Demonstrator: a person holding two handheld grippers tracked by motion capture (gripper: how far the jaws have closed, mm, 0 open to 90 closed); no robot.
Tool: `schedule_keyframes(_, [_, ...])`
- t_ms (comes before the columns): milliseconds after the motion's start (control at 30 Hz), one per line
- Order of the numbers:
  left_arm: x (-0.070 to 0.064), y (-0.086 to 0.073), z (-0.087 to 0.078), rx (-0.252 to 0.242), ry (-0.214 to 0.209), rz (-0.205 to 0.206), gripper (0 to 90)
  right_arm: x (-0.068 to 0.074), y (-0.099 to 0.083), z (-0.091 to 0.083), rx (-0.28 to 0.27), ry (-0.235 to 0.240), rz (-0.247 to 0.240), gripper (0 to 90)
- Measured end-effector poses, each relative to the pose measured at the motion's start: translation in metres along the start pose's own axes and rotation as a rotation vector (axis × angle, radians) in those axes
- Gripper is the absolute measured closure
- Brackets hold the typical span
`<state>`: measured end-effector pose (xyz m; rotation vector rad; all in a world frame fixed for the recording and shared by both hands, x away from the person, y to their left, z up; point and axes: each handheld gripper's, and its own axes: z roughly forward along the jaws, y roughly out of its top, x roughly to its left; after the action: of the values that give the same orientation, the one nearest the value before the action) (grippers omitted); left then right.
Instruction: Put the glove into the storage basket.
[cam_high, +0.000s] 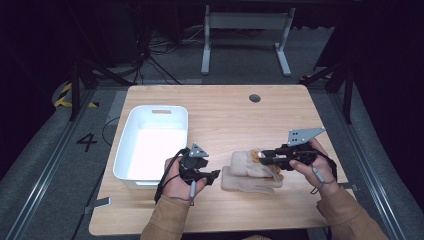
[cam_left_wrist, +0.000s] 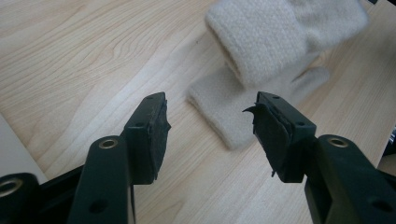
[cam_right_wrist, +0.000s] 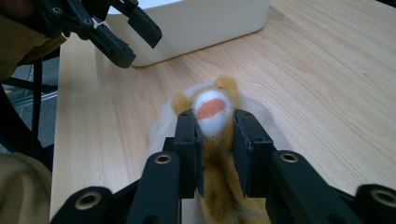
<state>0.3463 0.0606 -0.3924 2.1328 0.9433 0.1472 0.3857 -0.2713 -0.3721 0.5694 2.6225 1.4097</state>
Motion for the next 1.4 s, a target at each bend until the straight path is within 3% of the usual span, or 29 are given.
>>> schedule_keyframes(133, [0.000, 0.000, 0.000, 0.001, -0.002, 0.005, 45.1, 0.001, -0.003, 0.008, 0.001, 0.025, 0.001, 73.2])
schedule_keyframes(433, [0.000, 0.000, 0.000, 0.005, 0.000, 0.010, 44.9, 0.001, -0.011, 0.022, 0.016, 0.033, 0.008, 73.1])
schedule_keyframes(700, [-0.001, 0.000, 0.001, 0.009, -0.002, 0.014, 44.8, 0.004, -0.014, 0.031, 0.049, 0.078, 0.014, 72.9])
schedule_keyframes(1200, [-0.002, 0.000, 0.003, 0.024, -0.004, 0.024, 43.1, 0.009, -0.022, 0.042, 0.188, 0.031, -0.001, 70.8])
schedule_keyframes(1300, [-0.002, 0.001, 0.005, 0.031, -0.008, 0.033, 42.5, 0.010, -0.023, 0.043, 0.200, 0.023, 0.006, 67.1])
schedule_keyframes(1400, [-0.004, 0.002, 0.007, 0.032, -0.013, 0.035, 41.4, 0.011, -0.024, 0.043, 0.189, 0.015, 0.015, 57.2])
